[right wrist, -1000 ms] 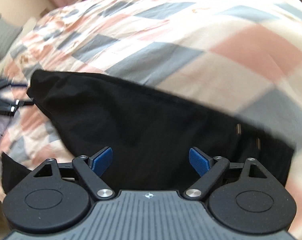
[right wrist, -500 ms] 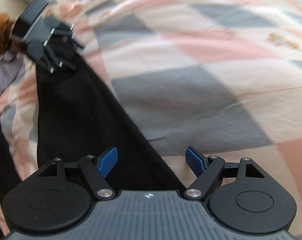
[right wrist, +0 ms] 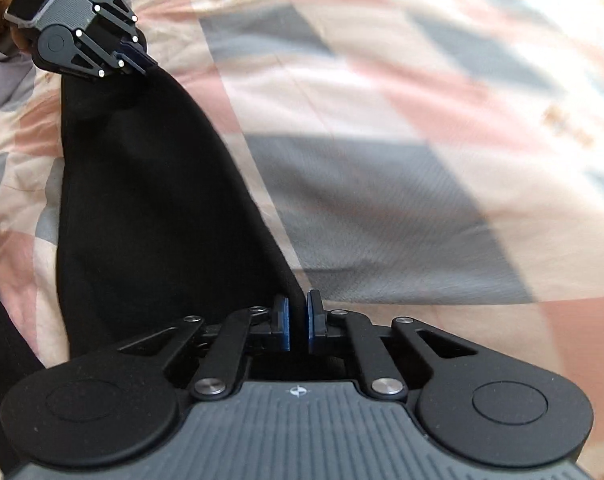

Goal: Fold clothes

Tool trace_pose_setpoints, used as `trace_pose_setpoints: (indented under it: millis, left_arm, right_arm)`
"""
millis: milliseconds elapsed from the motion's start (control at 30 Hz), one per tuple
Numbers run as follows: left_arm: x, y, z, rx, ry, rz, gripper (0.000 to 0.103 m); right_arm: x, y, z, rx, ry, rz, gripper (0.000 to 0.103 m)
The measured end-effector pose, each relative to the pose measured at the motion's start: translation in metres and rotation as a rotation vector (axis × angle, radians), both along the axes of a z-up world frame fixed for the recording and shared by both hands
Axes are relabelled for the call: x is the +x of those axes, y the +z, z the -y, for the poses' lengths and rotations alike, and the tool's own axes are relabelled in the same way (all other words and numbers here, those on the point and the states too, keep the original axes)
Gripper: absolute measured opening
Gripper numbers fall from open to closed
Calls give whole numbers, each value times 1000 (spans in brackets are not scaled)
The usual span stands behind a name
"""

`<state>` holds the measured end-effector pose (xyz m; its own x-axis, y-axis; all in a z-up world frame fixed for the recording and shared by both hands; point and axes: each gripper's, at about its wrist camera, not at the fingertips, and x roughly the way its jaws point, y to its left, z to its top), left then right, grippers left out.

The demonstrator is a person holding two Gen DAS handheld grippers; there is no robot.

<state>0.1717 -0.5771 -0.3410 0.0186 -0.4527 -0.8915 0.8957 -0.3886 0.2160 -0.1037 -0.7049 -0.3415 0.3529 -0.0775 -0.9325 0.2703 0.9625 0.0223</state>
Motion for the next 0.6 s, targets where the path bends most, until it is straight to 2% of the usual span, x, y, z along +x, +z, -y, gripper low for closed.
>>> trace_pose_setpoints:
  millis: [100, 167, 300, 433, 533, 600]
  left_arm:
    - [-9, 39, -41, -93, 77, -2, 9]
    - [-18, 60, -80, -136, 115, 8, 9]
    - [-50, 90, -178, -165, 204, 1, 9]
    - [-81, 86, -271, -107, 296, -55, 9]
    - [-107, 56, -327, 13, 366, -79, 12]
    - [-120, 30, -349, 117, 404, -74, 9]
  right_arm:
    - [-17, 34, -46, -144, 1, 38, 6]
    - [-31, 57, -78, -201, -26, 74, 6]
    - [-60, 92, -162, -313, -37, 110, 6]
    - [-87, 105, -253, -321, -80, 124, 5]
    - [-98, 96, -313, -241, -143, 80, 6]
    - [-107, 81, -343, -169, -172, 11, 12]
